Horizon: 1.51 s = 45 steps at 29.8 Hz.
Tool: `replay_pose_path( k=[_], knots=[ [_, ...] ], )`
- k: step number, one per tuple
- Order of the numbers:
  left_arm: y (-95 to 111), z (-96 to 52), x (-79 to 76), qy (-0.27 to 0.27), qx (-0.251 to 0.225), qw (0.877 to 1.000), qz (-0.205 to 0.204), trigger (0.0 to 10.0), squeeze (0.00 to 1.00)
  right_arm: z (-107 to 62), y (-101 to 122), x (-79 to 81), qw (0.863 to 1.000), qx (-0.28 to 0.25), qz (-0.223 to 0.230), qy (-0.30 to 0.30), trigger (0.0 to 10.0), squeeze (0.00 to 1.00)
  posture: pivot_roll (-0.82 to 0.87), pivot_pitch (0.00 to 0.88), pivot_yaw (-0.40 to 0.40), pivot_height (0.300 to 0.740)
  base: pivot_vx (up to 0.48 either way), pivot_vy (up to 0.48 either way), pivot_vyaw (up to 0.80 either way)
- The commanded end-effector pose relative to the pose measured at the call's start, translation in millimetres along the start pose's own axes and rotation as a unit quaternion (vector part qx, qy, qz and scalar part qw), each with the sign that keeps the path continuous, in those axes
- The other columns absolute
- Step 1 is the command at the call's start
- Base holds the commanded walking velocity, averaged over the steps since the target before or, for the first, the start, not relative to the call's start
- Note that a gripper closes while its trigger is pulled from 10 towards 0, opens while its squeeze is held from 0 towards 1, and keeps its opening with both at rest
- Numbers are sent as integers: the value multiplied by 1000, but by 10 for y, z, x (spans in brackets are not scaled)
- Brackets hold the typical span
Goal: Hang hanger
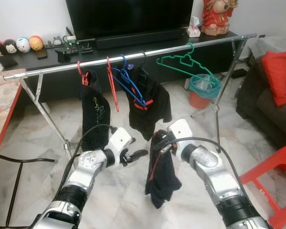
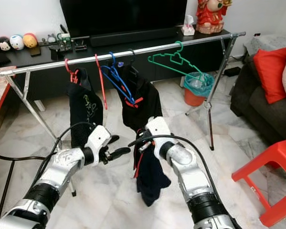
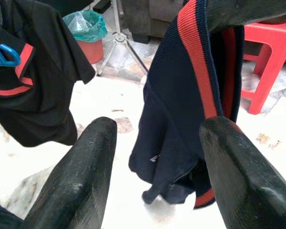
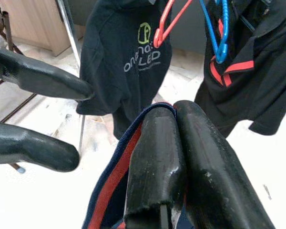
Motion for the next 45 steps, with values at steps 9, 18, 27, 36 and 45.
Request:
replay_pose_path(
  k=[9,18,27,36,45],
  knots=[
    [-13,-23,9,-1,6,1000,2,10000,0,4,119,-5,1000,-21,-10,-2,10000,0,26,0,39,740,0,0,0],
    [-13,-23,9,-1,6,1000,2,10000,0,4,119,-5,1000,-21,-10,-2,10000,0,26,0,39,740,0,0,0],
    [-337,249,-529,-55,99,994,3,10000,0,156,-215,634,996,59,34,53,10000,0,-3,17,67,740,0,0,0],
    [-145,74,-71,44,84,995,29,10000,0,-5,-102,41,998,49,12,-49,10000,0,14,11,67,740,0,0,0],
    [-148,31,-42,41,103,993,37,10000,0,39,-110,33,997,64,3,-34,10000,0,42,6,56,740,0,0,0]
  ],
)
Point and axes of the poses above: a point about 5 cm out from each wrist's last joint towards the gripper, its own z axis pointing out of the wrist towards the gripper, its own y axis along the axis of the wrist's last joint, x = y × z, the point moved 1 cm from there along z, pointing out of the wrist towards the gripper, and after that the axes turned 8 degrees about -z, right-handed, at the moved point
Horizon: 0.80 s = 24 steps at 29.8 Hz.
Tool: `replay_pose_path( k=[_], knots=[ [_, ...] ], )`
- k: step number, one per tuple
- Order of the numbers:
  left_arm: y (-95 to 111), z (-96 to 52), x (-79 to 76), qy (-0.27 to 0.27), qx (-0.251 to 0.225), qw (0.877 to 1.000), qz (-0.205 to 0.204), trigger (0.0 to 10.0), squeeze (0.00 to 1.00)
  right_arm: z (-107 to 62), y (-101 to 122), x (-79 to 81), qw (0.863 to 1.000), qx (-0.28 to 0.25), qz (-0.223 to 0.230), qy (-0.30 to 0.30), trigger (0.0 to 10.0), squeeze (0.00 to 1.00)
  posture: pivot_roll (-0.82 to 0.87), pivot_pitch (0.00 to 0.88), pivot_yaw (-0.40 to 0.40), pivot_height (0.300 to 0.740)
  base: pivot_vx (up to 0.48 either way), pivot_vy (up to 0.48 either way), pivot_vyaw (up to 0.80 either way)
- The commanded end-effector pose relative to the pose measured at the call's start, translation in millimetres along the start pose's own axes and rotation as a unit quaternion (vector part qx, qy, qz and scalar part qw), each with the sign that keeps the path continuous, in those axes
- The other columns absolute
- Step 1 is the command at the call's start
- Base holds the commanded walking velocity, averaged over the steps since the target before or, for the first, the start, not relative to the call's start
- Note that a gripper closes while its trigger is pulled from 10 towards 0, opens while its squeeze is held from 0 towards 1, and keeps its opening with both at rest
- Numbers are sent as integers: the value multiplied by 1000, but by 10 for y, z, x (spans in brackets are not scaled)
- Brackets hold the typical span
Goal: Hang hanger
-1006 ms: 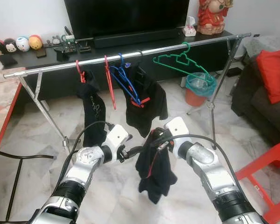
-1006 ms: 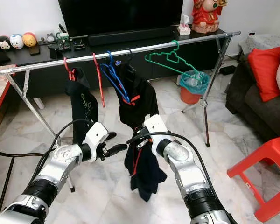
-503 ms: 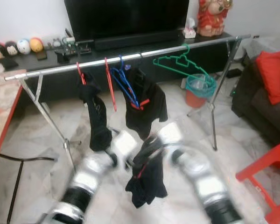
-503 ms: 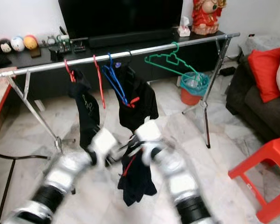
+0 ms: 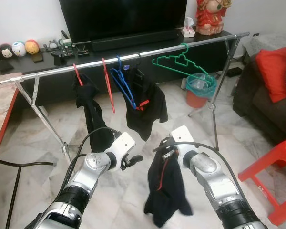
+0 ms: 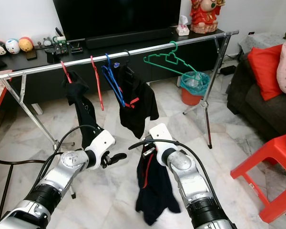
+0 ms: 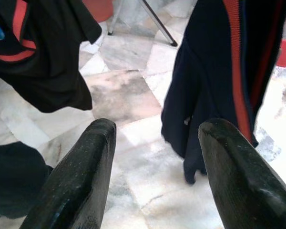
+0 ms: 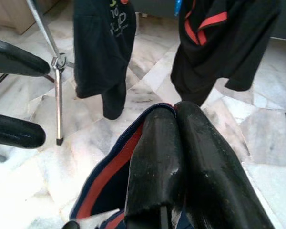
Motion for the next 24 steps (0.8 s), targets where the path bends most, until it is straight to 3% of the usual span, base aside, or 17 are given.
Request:
replay_pose_path(
  k=[1,6,13,18,24],
  knots=[
    [-36,-22,-27,-14,13,1000,1,10000,0,44,110,26,1000,-9,-8,13,10000,0,34,5,59,740,0,0,0],
    [-104,7,-171,-54,31,998,-4,10000,0,56,79,93,1000,-11,-5,28,10000,0,32,8,61,740,0,0,0],
    [-81,151,-352,-72,29,995,-60,10000,0,124,181,164,999,-25,8,23,10000,0,16,13,70,740,0,0,0],
    [-91,206,-385,-55,43,992,-101,10000,0,151,217,210,999,-30,11,18,10000,0,16,19,71,740,0,0,0],
    [-107,223,-385,-36,48,993,-105,10000,0,160,232,217,999,-31,12,16,10000,0,16,18,71,740,0,0,0]
  ],
)
Point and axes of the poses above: a point about 5 cm out from each wrist's last joint towards the gripper, its own z axis pointing out of the wrist towards the gripper, its own y axis along the axis of the wrist's last joint, x = y × z, the point moved 1 cm from there along z, pointing out of the wrist towards the gripper, and after that the axes turned 8 degrees about -z, right-handed, at the moved point
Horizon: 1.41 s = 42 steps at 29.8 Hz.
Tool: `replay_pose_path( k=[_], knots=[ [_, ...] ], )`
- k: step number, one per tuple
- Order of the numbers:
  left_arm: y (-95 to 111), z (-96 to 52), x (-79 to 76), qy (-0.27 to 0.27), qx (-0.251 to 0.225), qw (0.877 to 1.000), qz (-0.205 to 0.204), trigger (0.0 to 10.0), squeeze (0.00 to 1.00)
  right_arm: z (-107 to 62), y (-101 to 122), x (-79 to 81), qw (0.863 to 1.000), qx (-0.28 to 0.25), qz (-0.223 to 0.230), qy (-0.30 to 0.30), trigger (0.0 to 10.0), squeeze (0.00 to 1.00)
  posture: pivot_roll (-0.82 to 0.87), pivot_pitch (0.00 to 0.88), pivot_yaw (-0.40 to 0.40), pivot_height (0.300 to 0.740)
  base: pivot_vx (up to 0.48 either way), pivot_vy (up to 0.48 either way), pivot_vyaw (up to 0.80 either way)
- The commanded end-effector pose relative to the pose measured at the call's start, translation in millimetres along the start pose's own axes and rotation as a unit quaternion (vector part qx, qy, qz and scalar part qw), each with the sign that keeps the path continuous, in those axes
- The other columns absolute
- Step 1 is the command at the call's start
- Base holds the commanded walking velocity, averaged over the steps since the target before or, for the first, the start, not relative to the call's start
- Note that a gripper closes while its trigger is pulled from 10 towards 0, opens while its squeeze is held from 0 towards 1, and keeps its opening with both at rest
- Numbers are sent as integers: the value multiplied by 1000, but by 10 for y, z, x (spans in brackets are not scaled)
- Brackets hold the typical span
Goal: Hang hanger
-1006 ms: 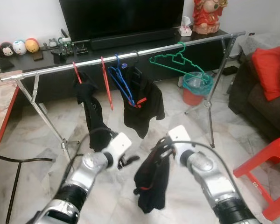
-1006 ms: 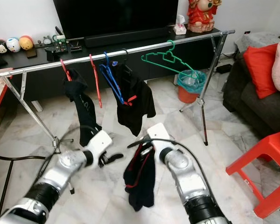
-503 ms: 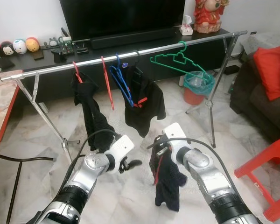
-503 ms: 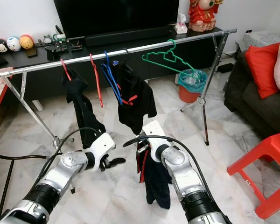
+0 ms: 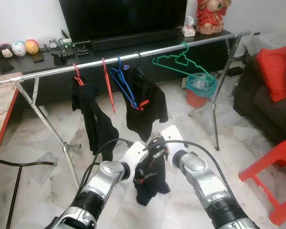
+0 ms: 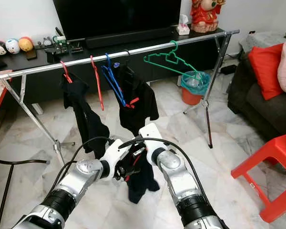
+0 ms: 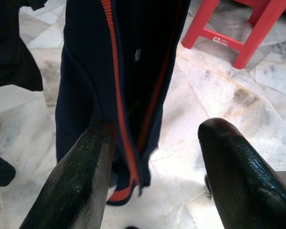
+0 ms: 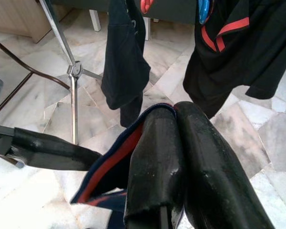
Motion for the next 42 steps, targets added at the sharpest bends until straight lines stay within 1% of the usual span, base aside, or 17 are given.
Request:
replay_pose_path(
  k=[1,5,9,11,13,15,19,22,25,27,31,34,42],
  knots=[
    [-14,4,38,15,7,1000,-9,10000,0,25,111,-17,1000,-18,-6,-3,10000,0,14,17,70,740,0,0,0],
    [20,12,68,32,0,999,-12,10000,0,26,121,-4,1000,-19,-7,2,10000,0,13,16,71,740,0,0,0],
    [80,12,131,62,-15,998,-15,10000,0,24,133,61,999,-23,-14,26,10000,0,12,13,72,740,0,0,0],
    [86,12,135,63,-17,998,-15,10000,0,23,137,66,999,-24,-14,27,10000,0,12,13,72,740,0,0,0],
    [136,-7,192,79,-31,996,-20,10000,0,19,134,87,999,-24,-17,37,10000,0,10,13,74,740,0,0,0],
    [158,-14,218,84,-35,996,-20,10000,0,15,126,108,998,-24,-21,46,10000,0,10,13,74,740,0,0,0],
    [173,-23,233,80,-35,996,-13,10000,0,9,109,134,998,-22,-24,55,10000,0,11,12,75,740,0,0,0],
    [163,-34,204,53,-26,998,-1,10000,0,-3,63,141,997,-16,-33,62,10000,0,11,13,75,740,0,0,0],
    [140,-42,180,35,-17,999,12,10000,0,-7,31,99,998,-10,-29,50,10000,0,13,13,75,740,0,0,0],
    [119,-53,205,39,-9,999,25,10000,0,-16,30,68,998,-10,-30,48,10000,0,14,13,75,740,0,0,0],
    [104,-71,257,51,-3,998,22,10000,0,-34,43,31,998,-12,-32,46,10000,0,7,14,76,740,0,0,0],
    [104,-84,287,56,3,998,33,10000,0,-40,40,7,998,-11,-32,43,10000,0,10,15,76,740,0,0,0],
    [114,-69,294,63,3,997,32,10000,0,-37,78,65,998,-17,-32,55,10000,0,7,15,80,740,0,0,0]
  ],
)
Point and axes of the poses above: a point about 5 cm out from each wrist's last joint towards the gripper, its own z axis pointing out of the wrist towards the gripper, its own y axis along the axis of the wrist's last joint, x = y × z, the point moved 1 cm from there along z, pointing out of the wrist towards the gripper, and after that the axes turned 8 degrees about -z, right-handed, at the moved point
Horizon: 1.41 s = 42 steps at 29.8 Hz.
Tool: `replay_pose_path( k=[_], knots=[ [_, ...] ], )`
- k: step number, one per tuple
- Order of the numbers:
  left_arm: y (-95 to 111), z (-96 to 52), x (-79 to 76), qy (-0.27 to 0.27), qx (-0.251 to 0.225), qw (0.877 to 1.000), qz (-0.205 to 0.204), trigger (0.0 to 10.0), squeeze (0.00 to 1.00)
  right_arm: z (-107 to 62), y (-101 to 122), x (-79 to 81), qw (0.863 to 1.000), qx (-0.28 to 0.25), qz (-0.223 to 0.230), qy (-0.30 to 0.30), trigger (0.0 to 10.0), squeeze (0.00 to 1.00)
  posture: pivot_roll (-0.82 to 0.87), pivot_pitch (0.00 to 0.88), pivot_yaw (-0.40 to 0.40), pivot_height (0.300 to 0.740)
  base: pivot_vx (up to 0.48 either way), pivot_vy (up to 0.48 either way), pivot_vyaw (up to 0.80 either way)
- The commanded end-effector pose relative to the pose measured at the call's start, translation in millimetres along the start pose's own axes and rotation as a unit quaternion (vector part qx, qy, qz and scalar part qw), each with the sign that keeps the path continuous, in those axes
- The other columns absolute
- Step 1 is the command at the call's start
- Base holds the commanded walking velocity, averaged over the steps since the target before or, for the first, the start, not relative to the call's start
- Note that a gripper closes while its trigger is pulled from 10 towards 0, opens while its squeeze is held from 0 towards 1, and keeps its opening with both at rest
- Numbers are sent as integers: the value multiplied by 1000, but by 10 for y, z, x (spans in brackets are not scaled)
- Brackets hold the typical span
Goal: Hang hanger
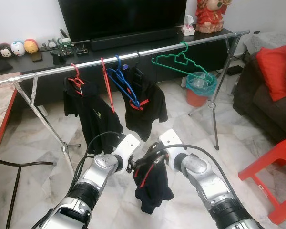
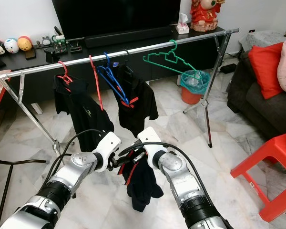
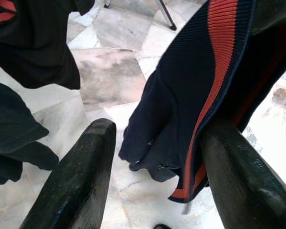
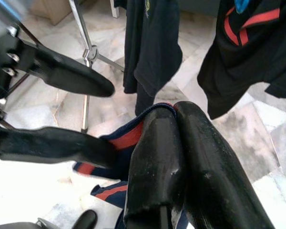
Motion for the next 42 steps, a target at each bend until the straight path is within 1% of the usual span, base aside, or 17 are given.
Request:
replay_pose_path(
  k=[1,8,17,27,35,36,37,38,39,42],
  knots=[
    [-4,7,9,2,6,1000,4,10000,0,2,124,17,1000,-23,-5,3,10000,0,6,15,80,740,0,0,0],
    [-39,32,-56,-12,14,1000,4,10000,0,23,164,68,1000,-29,-3,11,10000,0,5,13,80,740,0,0,0],
    [-32,67,-97,-7,11,1000,0,10000,0,27,265,177,998,-47,-2,37,10000,0,0,13,80,740,0,0,0],
    [-58,88,-138,-14,18,1000,-4,10000,0,28,351,225,997,-61,-1,46,10000,0,-4,12,84,740,0,0,0],
    [-85,93,-156,-21,26,999,-4,10000,0,24,362,216,997,-60,-3,45,10000,0,-3,12,84,740,0,0,0],
    [-92,93,-156,-20,28,999,-4,9529,0,23,364,216,997,-60,-4,44,10000,0,-3,12,84,740,0,0,0],
    [-97,93,-155,-19,30,999,-4,6941,0,22,366,216,997,-60,-4,44,10000,0,-2,12,85,740,0,0,0],
    [-97,93,-155,-19,30,999,-4,6941,0,22,366,216,997,-60,-4,44,10000,0,-2,12,85,740,0,0,0],
    [-99,93,-154,-20,31,999,-4,0,0,22,366,214,997,-60,-4,43,10000,0,-3,12,85,740,0,0,0],
    [-104,92,-153,-21,33,999,-3,0,0,21,358,204,997,-59,-4,42,10000,0,-2,12,86,740,0,0,0]
  ],
)
Point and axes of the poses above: a point about 5 cm out from each wrist's last joint towards the gripper, its own z axis pointing out of the wrist towards the gripper, its own y axis along the axis of the wrist's last joint, x = y × z, the point moved 1 cm from there along z, pointing out of the wrist towards the gripper, and after that the axes turned 8 degrees about -z, right-handed, at the moved point
